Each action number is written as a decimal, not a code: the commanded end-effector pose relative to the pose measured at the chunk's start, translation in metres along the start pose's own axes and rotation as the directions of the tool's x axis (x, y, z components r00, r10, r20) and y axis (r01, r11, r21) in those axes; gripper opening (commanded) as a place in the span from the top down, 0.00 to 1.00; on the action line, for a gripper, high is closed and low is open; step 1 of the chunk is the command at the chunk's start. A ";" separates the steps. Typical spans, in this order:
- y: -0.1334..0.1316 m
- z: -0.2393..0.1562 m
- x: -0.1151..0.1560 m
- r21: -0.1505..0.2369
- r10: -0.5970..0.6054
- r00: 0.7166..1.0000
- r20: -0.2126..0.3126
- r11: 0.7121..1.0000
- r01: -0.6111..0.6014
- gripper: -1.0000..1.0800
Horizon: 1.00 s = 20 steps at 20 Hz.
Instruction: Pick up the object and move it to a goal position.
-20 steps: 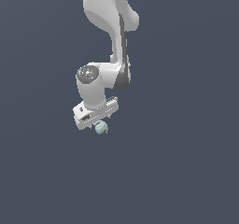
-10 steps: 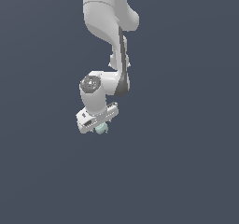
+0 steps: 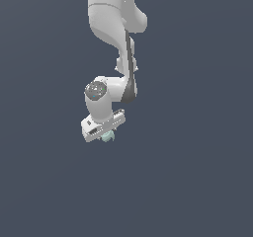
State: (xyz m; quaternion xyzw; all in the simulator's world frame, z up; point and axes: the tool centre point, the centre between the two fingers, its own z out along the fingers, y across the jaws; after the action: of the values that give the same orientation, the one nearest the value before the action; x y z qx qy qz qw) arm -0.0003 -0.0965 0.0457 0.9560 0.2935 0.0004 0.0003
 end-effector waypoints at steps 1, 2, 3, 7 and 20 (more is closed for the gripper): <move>0.000 0.001 0.000 0.001 0.000 1.000 0.001 1.000 0.000 1.00; 0.000 0.001 0.000 0.001 0.000 1.000 0.001 1.000 0.000 1.00; 0.000 0.001 0.000 0.001 0.000 1.000 0.001 1.000 0.000 1.00; -0.001 -0.002 0.002 0.000 0.000 1.000 0.000 1.000 0.000 1.00; -0.019 -0.063 0.057 0.000 0.000 1.000 0.000 1.000 0.000 1.00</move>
State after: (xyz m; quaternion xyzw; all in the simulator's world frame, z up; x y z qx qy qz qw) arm 0.0299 -0.0566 0.0985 0.9560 0.2934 0.0001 0.0002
